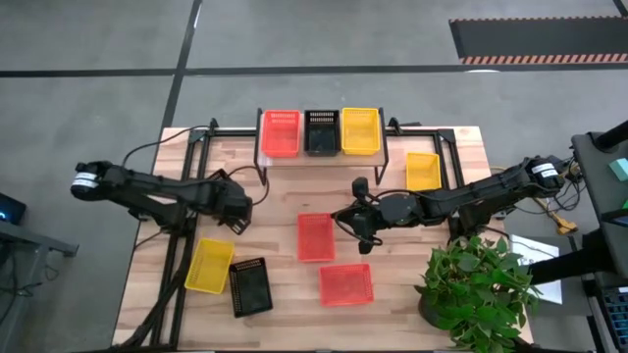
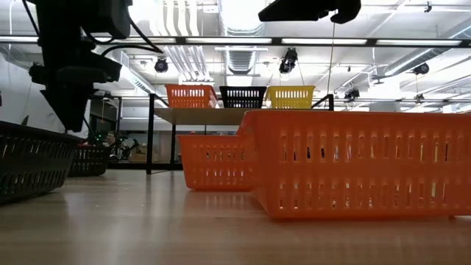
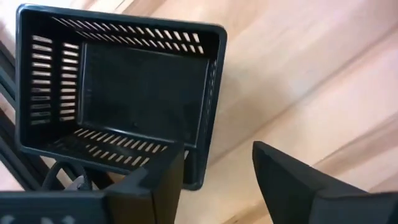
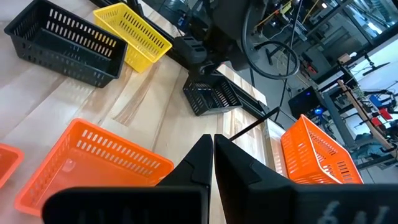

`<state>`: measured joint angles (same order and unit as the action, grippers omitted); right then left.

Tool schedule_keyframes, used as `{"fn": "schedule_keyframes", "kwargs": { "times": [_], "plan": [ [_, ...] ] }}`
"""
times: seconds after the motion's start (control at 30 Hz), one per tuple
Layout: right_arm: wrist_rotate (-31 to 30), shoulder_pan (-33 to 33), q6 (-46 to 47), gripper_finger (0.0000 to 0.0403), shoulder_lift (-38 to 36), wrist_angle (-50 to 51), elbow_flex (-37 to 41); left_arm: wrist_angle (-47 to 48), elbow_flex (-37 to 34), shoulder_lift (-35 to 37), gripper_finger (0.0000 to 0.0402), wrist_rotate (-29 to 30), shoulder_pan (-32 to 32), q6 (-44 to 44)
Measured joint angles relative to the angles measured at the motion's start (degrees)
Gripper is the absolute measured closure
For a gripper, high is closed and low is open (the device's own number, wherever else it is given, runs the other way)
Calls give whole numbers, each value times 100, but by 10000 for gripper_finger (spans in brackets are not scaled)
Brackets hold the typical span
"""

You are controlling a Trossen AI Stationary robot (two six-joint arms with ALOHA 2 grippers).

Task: Stack baskets on shelf by color
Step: Stack the top black basket into the black basket on the shelf

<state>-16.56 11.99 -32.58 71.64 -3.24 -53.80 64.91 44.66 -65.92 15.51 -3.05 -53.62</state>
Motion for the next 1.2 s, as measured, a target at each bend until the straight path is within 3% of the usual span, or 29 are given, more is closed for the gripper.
{"fn": "schedule_keyframes", "kwargs": {
  "times": [0.73,0.87,1.07,1.2],
  "plan": [
    [0,0,50,394,2,171,0,-309,-7,-1487,230,317,424,356],
    [-2,0,48,394,2,179,0,-301,-7,-1743,268,326,421,508],
    [-4,0,57,394,2,254,0,-162,110,-1944,385,389,400,622],
    [-7,0,57,394,2,255,4,493,429,-1928,398,613,316,632]
  ]
}}
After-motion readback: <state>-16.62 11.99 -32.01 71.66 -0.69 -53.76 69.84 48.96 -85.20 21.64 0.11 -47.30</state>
